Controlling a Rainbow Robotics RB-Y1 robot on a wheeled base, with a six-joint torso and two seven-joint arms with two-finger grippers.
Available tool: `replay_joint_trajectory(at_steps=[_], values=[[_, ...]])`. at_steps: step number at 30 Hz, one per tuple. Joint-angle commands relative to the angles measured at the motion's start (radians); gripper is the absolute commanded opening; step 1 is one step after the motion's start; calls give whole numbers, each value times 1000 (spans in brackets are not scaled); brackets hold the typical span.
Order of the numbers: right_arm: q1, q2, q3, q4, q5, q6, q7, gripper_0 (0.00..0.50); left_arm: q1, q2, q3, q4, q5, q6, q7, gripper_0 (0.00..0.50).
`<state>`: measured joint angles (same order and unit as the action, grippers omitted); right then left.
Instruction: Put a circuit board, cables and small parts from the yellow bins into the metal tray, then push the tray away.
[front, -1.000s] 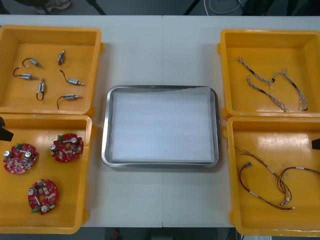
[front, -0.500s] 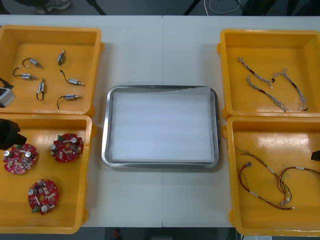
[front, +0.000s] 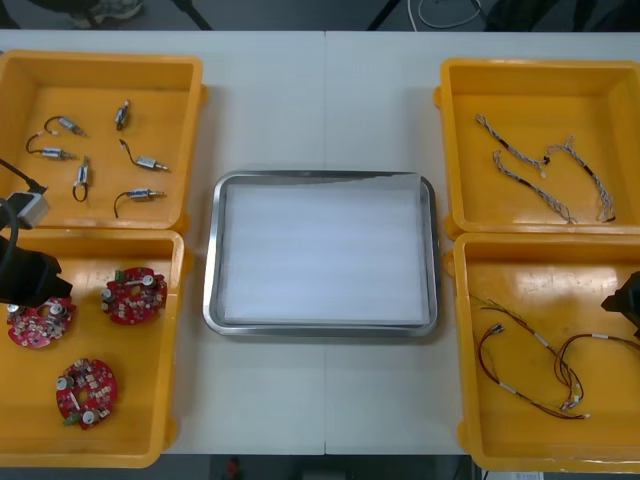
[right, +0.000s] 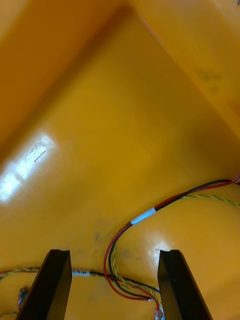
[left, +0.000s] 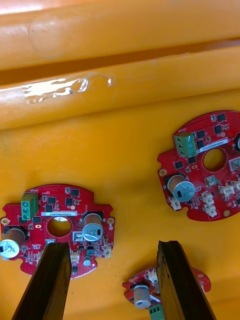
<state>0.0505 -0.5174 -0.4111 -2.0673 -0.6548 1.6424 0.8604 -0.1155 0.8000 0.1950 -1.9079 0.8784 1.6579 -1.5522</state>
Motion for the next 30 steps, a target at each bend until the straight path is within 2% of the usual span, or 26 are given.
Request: replay_joint_trajectory(at_steps=[1, 6, 15, 30], values=[[29, 7, 41, 32, 20, -41, -50, 500, 28, 2, -22, 0, -19, -20, 89, 500], [23, 7, 107, 82, 35, -102, -158, 500, 30, 5, -55, 18, -39, -52, 90, 500], [6, 8, 153, 127, 53, -121, -325, 500, 42, 13, -98, 33, -68, -105, 98, 500], [-11, 7, 176, 190, 70, -144, -392, 500, 51, 19, -135, 72, -90, -150, 93, 500]])
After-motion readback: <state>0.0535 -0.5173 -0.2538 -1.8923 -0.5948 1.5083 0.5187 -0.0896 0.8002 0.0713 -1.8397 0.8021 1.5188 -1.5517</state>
